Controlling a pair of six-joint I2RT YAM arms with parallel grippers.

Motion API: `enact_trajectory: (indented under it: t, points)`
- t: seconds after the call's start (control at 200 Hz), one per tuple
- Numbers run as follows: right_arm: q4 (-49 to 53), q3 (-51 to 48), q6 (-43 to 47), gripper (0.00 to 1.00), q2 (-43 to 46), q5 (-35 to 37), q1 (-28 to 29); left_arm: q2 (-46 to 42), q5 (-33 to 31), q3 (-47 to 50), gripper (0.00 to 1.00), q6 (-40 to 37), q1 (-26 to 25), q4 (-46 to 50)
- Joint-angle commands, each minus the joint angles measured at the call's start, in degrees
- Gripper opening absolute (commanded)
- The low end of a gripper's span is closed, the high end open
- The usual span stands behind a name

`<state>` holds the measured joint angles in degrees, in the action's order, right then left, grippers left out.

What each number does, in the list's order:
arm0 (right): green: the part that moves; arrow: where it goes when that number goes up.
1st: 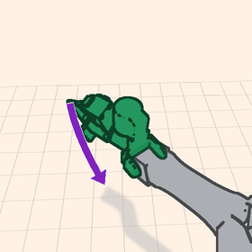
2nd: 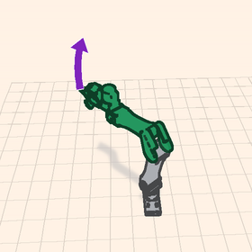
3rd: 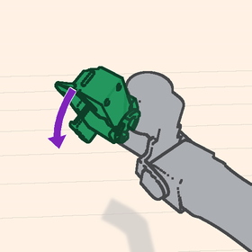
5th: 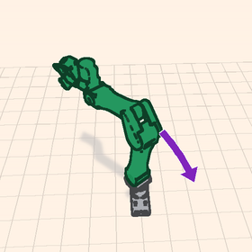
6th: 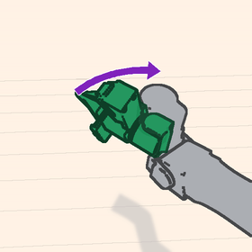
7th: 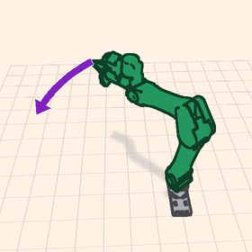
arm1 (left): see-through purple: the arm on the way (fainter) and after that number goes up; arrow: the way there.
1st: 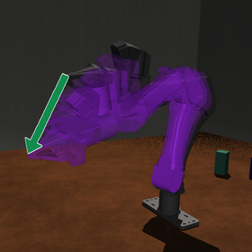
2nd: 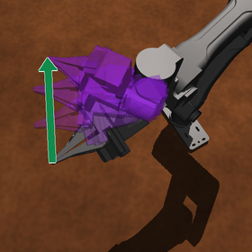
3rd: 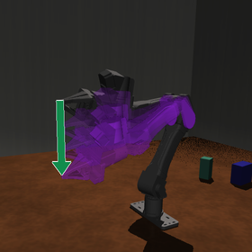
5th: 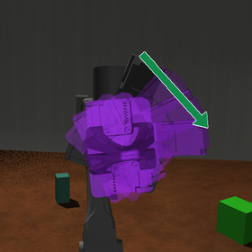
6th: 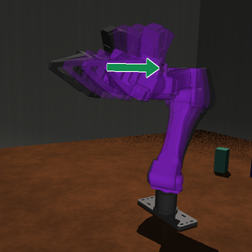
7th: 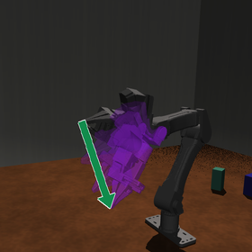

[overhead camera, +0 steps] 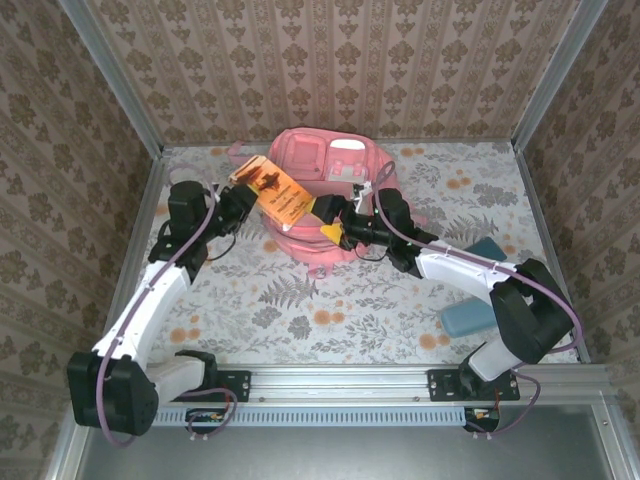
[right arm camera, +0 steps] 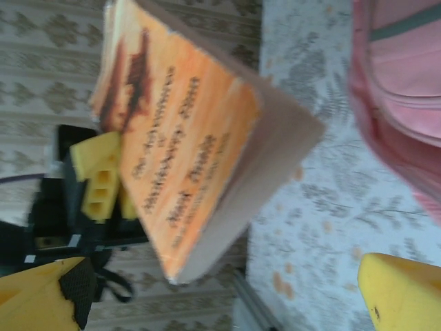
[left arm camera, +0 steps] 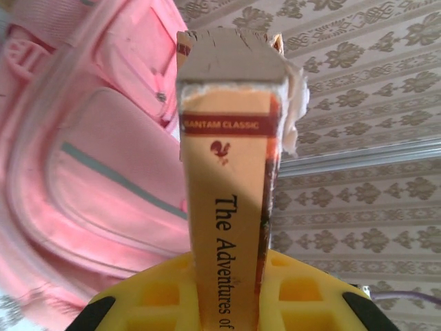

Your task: Pack the student bag

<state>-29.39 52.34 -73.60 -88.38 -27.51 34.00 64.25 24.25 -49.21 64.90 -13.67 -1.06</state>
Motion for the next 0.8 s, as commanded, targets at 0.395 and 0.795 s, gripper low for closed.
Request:
enact_trajectory:
  t: [0.395,0.795]
  points:
    - [-18.4,2.8,-19.3,0.98,-6.7,3.2,-0.7,6.4,-0.7,-4.6,0.1,13.8,-4.9,-18.1]
    - [-20.4,1.3,-21.8,0.7,-5.4,7.6,-1.3,2.5,-3.3,-0.2,0.09,15.8,-8.2,-15.3]
